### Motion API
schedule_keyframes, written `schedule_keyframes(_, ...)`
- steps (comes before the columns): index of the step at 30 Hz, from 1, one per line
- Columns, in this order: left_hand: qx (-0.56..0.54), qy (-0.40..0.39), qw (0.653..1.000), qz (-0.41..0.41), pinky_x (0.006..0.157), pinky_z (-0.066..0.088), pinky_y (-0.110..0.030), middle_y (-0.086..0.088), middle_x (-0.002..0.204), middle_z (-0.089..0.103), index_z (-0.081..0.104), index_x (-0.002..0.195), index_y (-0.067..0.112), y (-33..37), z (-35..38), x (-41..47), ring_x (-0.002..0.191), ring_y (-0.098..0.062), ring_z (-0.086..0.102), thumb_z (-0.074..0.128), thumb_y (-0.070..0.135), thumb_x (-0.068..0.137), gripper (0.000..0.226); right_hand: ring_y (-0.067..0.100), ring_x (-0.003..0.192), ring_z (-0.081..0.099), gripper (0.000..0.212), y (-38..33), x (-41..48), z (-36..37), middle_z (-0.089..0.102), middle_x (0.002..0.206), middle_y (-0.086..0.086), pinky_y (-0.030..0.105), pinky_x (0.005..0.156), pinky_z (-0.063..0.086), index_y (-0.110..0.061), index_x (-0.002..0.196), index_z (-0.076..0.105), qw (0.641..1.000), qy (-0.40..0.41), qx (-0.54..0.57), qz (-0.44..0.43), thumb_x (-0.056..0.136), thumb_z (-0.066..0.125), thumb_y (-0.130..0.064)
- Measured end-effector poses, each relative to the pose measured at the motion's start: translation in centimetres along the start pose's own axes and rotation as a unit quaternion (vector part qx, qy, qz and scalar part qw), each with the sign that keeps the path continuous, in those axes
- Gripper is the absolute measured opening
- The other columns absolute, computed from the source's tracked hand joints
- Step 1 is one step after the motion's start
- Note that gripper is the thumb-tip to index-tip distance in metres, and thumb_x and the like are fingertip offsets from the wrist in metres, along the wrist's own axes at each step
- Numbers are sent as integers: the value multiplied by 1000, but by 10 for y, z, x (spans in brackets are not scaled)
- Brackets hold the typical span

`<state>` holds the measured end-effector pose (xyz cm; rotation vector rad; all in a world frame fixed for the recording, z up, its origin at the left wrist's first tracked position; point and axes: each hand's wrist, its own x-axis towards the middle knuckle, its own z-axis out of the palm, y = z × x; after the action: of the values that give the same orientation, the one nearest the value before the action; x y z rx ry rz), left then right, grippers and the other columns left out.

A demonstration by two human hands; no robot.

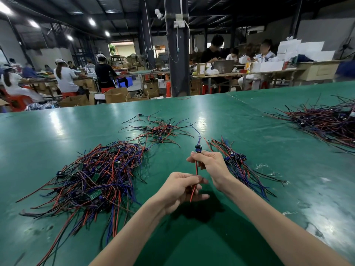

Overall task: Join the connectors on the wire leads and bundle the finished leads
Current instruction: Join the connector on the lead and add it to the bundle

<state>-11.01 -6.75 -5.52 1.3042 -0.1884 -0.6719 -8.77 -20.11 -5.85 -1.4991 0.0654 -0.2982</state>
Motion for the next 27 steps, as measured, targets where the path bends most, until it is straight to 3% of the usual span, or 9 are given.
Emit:
schedule_keyframes(9,36,-39,999,-1,68,60,-36,-5,55,56,62,98,-16,-1,3,-3,46,-9,51,53,3,94,22,4,60,50,21,2,4,-6,68,62,-10,16,62,39,-9,70,74,999,27,-27,-10,88,65,-15)
schedule_keyframes(15,-17,-9,999,-32,62,60,-38,-4,50,51,59,93,-15,-7,1,1,40,-9,48,44,0,97,22,2,59,48,23,-1,5,-3,68,71,-7,21,67,39,-17,66,75,1000,22,-7,-20,87,66,-19)
schedule_keyframes(19,-31,-49,998,-9,63,59,-37,-6,56,55,61,93,-11,-9,4,1,46,-11,53,46,2,97,20,0,56,47,22,-1,8,-7,68,68,-7,19,63,39,-14,67,74,999,42,-2,-26,87,66,-17)
schedule_keyframes(23,1,-78,997,6,59,58,-36,-7,55,56,61,95,-10,-14,7,-2,45,-12,52,48,4,96,19,1,59,49,23,1,12,-14,67,66,-5,15,61,39,-12,66,73,997,74,-9,-16,87,65,-15)
schedule_keyframes(27,21,-46,999,14,48,54,-32,-5,45,51,62,91,-7,-13,6,-2,37,-11,45,43,5,98,24,4,63,48,21,4,14,-15,67,74,2,14,62,38,-7,72,73,996,76,-33,-14,89,64,-15)
